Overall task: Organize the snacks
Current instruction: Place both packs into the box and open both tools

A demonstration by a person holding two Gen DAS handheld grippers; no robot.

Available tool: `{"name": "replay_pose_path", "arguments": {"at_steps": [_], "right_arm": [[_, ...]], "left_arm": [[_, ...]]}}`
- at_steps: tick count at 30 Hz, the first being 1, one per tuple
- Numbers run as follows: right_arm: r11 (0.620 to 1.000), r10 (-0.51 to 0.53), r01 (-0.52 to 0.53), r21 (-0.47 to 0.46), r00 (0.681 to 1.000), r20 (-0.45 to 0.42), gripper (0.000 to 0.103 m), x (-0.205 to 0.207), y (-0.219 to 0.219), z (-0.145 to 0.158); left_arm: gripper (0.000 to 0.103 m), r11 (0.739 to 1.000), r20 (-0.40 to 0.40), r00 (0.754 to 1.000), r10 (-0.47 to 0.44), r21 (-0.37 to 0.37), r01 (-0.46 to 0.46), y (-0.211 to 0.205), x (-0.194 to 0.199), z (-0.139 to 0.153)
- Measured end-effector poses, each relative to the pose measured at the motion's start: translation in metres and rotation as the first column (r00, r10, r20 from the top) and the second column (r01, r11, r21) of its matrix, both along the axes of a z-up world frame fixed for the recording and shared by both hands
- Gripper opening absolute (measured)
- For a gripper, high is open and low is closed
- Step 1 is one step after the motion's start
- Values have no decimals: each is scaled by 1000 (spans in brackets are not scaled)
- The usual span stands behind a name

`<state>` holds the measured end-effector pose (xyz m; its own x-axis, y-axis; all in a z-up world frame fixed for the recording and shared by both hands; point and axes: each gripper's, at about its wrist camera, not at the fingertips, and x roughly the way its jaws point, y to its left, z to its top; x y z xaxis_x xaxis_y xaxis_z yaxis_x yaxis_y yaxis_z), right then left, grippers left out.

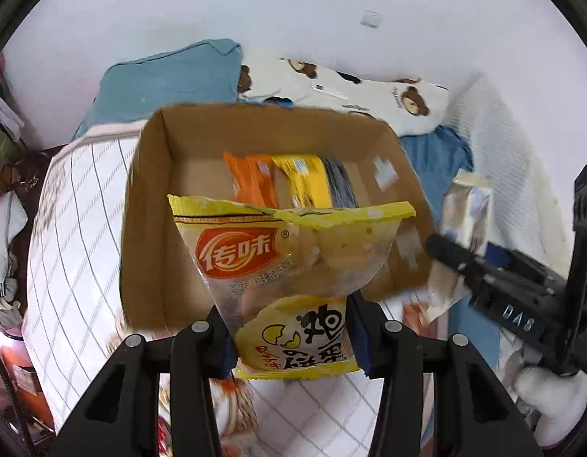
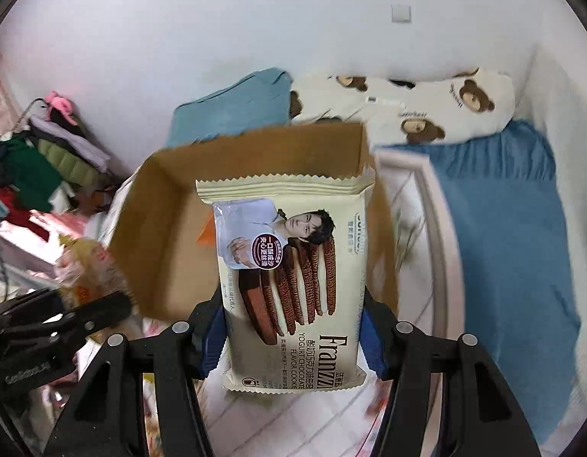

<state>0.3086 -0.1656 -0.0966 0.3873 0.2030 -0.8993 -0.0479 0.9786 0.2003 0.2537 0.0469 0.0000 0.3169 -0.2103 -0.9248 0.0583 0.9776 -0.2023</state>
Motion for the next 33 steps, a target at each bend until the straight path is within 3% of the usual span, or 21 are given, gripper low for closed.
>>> {"name": "replay_pose_path", "arguments": {"at_steps": [5, 9, 13, 18, 19, 20, 21, 25, 33], "right_arm": [[992, 6, -13, -122, 998, -54, 61, 78, -3, -30], [982, 5, -24, -188, 995, -103, 61, 126, 15, -62], [974, 0, -32, -223, 989, -145, 61, 151, 21, -87], [970, -21, -26, -242, 981, -191, 65, 166, 20, -112], [970, -24, -26, -243, 979, -202, 76, 166, 19, -116], [972, -17, -32, -231, 978, -209, 84, 168, 19, -119], [974, -8, -42, -223, 976, -216, 90, 168, 19, -120], [975, -6, -43, -217, 975, -220, 95, 170, 24, -124], [987, -32, -3, -160, 975, -220, 95, 158, 18, -121]], "left_arm": [[44, 997, -84, 996, 29, 78, -23, 15, 66, -38], [44, 990, -142, 988, 62, 138, -43, 27, 98, -69], [44, 985, -220, 970, 108, 153, -75, 43, 128, -97], [45, 981, -237, 963, 125, 174, -84, 44, 138, -106], [48, 983, -251, 960, 127, 164, -87, 45, 140, -109], [61, 985, -261, 957, 128, 146, -92, 47, 142, -113], [66, 988, -263, 957, 122, 121, -93, 48, 145, -114], [91, 993, -261, 958, 117, 58, -105, 43, 148, -113], [94, 995, -259, 961, 94, 49, -84, 34, 140, -117]]}}
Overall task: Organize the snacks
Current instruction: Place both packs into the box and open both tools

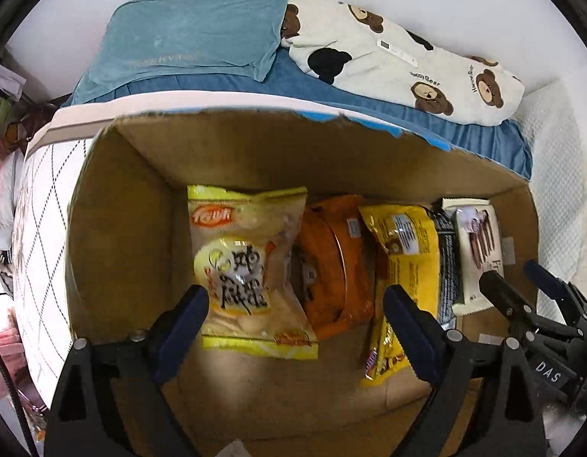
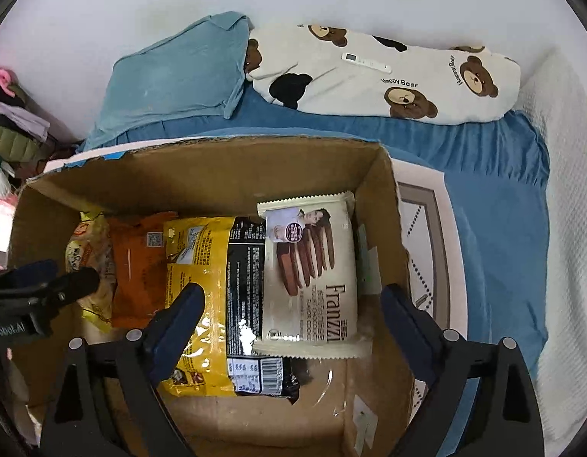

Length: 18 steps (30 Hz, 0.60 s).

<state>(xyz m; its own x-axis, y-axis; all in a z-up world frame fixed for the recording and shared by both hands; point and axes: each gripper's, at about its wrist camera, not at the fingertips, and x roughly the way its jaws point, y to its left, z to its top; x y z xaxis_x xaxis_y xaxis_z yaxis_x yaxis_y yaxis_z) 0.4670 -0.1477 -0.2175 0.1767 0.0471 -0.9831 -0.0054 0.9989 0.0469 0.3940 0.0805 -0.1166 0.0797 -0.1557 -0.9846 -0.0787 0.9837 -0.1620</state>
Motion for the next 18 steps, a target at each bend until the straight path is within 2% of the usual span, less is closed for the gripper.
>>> {"name": "replay_pose_path", "arguments": {"at_steps": [11, 18], "right_arm": [[998, -18, 16, 55, 999, 39, 95, -53, 0, 9], [998, -7, 1, 61, 996, 89, 95, -86, 2, 25]], "left_arm": [[94, 999, 70, 997, 28, 19, -30, -1, -44, 8], [94, 999, 150, 988, 23, 35, -29, -5, -72, 28]]}}
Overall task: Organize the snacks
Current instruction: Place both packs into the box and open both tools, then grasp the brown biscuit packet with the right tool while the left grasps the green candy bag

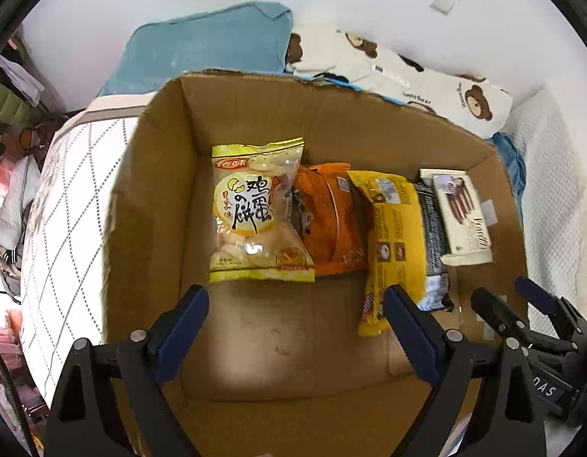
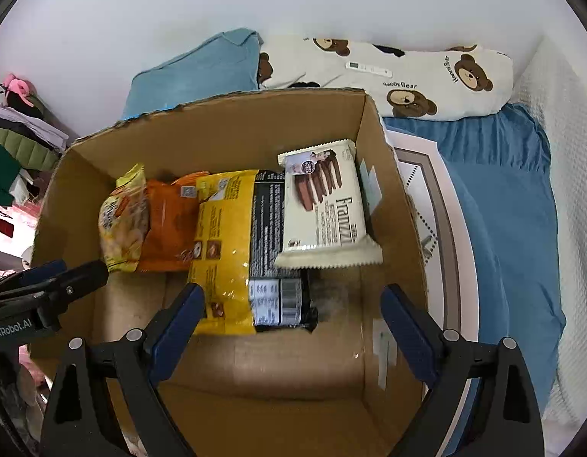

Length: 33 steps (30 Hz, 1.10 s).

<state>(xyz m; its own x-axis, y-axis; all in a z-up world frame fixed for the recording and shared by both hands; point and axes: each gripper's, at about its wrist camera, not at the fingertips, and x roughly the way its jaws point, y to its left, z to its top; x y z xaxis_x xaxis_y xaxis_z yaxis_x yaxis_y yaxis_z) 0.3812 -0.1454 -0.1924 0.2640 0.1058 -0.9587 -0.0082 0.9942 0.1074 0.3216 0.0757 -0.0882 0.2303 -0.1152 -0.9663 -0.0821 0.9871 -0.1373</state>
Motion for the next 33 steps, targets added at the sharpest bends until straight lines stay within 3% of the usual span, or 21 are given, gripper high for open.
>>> {"name": "replay_pose_path", "arguments": {"at_steps": [9, 23, 29, 33], "right_arm": [[1000, 7, -5, -14, 990, 143, 95, -52, 5, 46], [999, -29, 22, 25, 948, 317, 95, -149, 0, 124], [995, -72, 45, 91, 945, 318, 95, -186, -10, 137], [985, -132, 97, 139, 955, 266, 95, -204, -32, 124]], "left_arm": [[94, 999, 137, 990, -26, 29, 22, -8, -46, 40], [94, 999, 275, 961, -39, -4, 42, -13, -134, 102], [94, 999, 305, 951, -42, -6, 46, -17, -169, 113], [94, 998, 252, 966, -66, -1, 68, -28, -177, 89]]}}
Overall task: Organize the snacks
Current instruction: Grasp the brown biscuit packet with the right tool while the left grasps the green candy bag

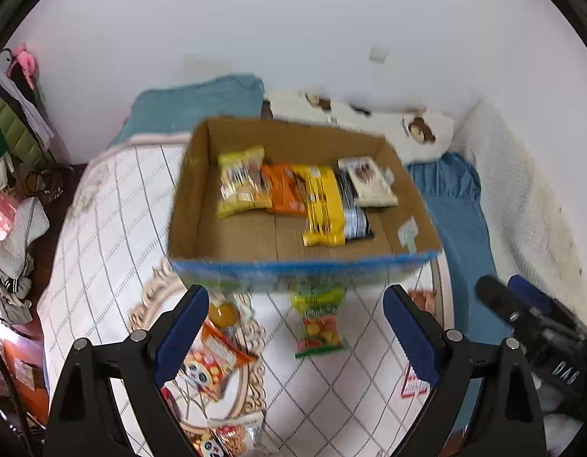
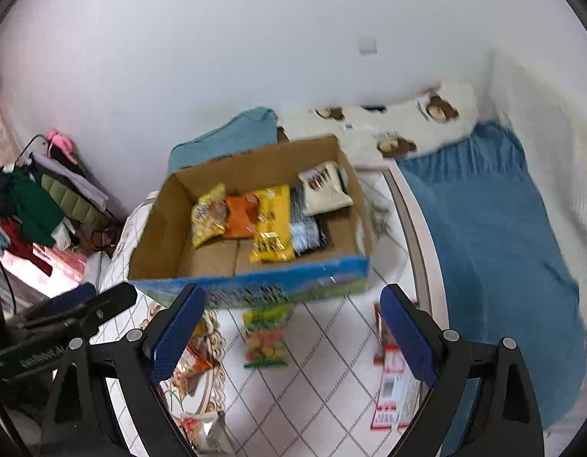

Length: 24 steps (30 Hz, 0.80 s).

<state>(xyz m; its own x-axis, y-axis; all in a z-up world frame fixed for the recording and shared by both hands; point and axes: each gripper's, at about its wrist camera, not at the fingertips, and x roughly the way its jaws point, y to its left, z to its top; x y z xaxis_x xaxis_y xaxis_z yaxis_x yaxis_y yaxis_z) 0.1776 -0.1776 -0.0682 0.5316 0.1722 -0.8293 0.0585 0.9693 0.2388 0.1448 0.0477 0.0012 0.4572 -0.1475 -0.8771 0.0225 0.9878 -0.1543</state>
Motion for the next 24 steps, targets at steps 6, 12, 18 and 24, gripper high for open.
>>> {"name": "replay_pose_path", "arguments": {"at_steps": [6, 12, 18, 24], "right_arm": [[995, -102, 104, 9, 985, -137, 95, -5, -51, -55], [986, -142, 159, 44, 954, -264, 95, 12, -95, -135], [991, -111, 130, 35, 934, -340, 81, 39, -106, -193], [999, -52, 42, -35, 930, -363, 58, 58, -89, -219]], "left_arm": [[99, 999, -154, 988, -29, 10, 31, -22, 14, -69], [99, 1000, -324, 946, -22, 8, 26, -44, 34, -143], [99, 999, -393, 919, -19, 28, 33, -55, 50, -181], [61, 995, -371, 928, -30, 74, 61, -64, 55, -190]]}}
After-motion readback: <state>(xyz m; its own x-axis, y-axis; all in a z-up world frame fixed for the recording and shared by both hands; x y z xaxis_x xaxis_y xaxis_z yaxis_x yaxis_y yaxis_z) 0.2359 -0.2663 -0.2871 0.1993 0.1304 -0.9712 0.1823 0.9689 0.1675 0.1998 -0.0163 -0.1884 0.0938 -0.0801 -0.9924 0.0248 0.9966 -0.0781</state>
